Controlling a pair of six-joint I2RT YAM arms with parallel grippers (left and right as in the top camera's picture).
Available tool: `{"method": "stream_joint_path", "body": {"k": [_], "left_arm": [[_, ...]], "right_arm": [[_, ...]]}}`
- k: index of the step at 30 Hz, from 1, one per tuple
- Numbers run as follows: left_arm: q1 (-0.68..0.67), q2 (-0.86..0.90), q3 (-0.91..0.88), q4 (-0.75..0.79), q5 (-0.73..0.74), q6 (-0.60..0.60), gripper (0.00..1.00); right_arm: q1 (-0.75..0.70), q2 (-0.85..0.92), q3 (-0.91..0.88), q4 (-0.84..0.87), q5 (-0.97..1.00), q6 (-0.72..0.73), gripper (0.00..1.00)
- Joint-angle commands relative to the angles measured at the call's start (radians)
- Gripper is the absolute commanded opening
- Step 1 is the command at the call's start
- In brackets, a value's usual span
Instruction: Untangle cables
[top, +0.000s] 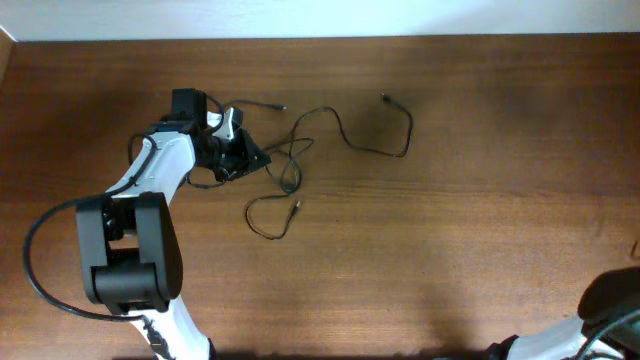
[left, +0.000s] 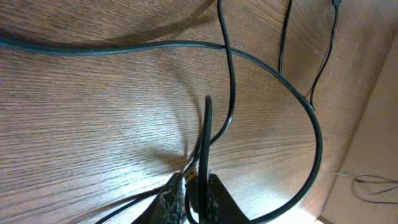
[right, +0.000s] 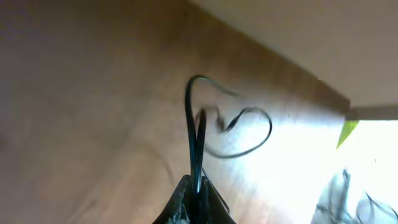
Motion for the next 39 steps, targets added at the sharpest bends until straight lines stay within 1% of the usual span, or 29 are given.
{"method": "stream_joint_path", "body": {"k": [1,3,7,8,9,10,17,18,20,22,23,24,26,27,28,29,30,34,36,39], "left_arm": [[0.004,0.011,-0.003,0.002,-0.007,-0.01,0.14],[0.004,0.011,-0.003,0.002,-0.007,-0.01,0.15],[0.004,0.011,-0.003,0.002,-0.008,-0.01,0.15],[0.004,0.011,-0.003,0.002,-0.008,-0.01,0.15],[0.004,0.011,-0.003,0.002,-0.008,-0.01,0.15],[0.004,0.011,-0.003,0.002,-0.008,-0.01,0.15],[0.004,0.011,-0.003,0.002,-0.008,-0.01,0.16],[0.004,0.011,-0.003,0.002,-0.008,-0.01,0.16],[0.004,0.011,-0.003,0.002,-0.008,-0.01,0.16],[0.004,0.011,-0.003,0.002,-0.008,-0.01,0.16],[0.004,0.011,-0.003,0.002,-0.008,-0.01,0.16],[0.004,0.011,-0.003,0.002,-0.008,-0.01,0.16],[0.004,0.011,-0.003,0.002,-0.008,-0.01,0.14],[0.004,0.011,-0.003,0.002,-0.008,-0.01,0.08],[0.004,0.011,-0.003,0.002,-0.008,-0.01,0.0],[0.004,0.011,-0.003,0.002,-0.008,-0.01,0.0],[0.004,0.011,-0.003,0.002,-0.007,-0.01,0.0],[0.004,0.011,-0.003,0.005,-0.007,-0.01,0.0],[0.004,0.011,-0.003,0.005,-0.008,-0.01,0.0],[0.004,0.011,-0.003,0.005,-0.008,-0.01,0.0]], "right_arm": [[-0.014,0.056,-0.095,0.048,-0.029,0.011,0.04],[-0.005,0.084,-0.154,0.095,-0.078,0.01,0.04],[0.012,0.15,-0.18,0.146,-0.164,0.009,0.04],[0.014,0.16,-0.18,0.152,-0.171,-0.004,0.07],[0.019,0.174,-0.18,0.165,-0.187,-0.032,0.12],[0.022,0.182,-0.18,0.172,-0.202,-0.046,0.13],[0.07,0.195,-0.18,0.238,-0.226,-0.047,0.12],[0.076,0.195,-0.18,0.241,-0.226,-0.047,0.14],[0.107,0.195,-0.18,0.238,-0.227,-0.047,0.45],[0.135,0.195,-0.181,0.204,-0.227,-0.047,0.63],[0.149,0.195,-0.185,0.192,-0.233,-0.049,0.7],[0.183,0.195,-0.212,0.197,-0.326,-0.136,0.74],[0.216,0.195,-0.248,0.217,-0.419,-0.182,0.77],[0.25,0.195,-0.289,0.223,-0.488,-0.182,0.81],[0.275,0.195,-0.323,0.221,-0.542,-0.182,0.82],[0.302,0.195,-0.364,0.225,-0.592,-0.182,0.83],[0.33,0.195,-0.406,0.232,-0.631,-0.182,0.86],[0.454,0.195,-0.539,0.301,-0.797,-0.182,0.88],[0.542,0.195,-0.582,0.329,-0.829,-0.181,0.88],[0.668,0.195,-0.595,0.347,-0.829,-0.181,0.89]]}}
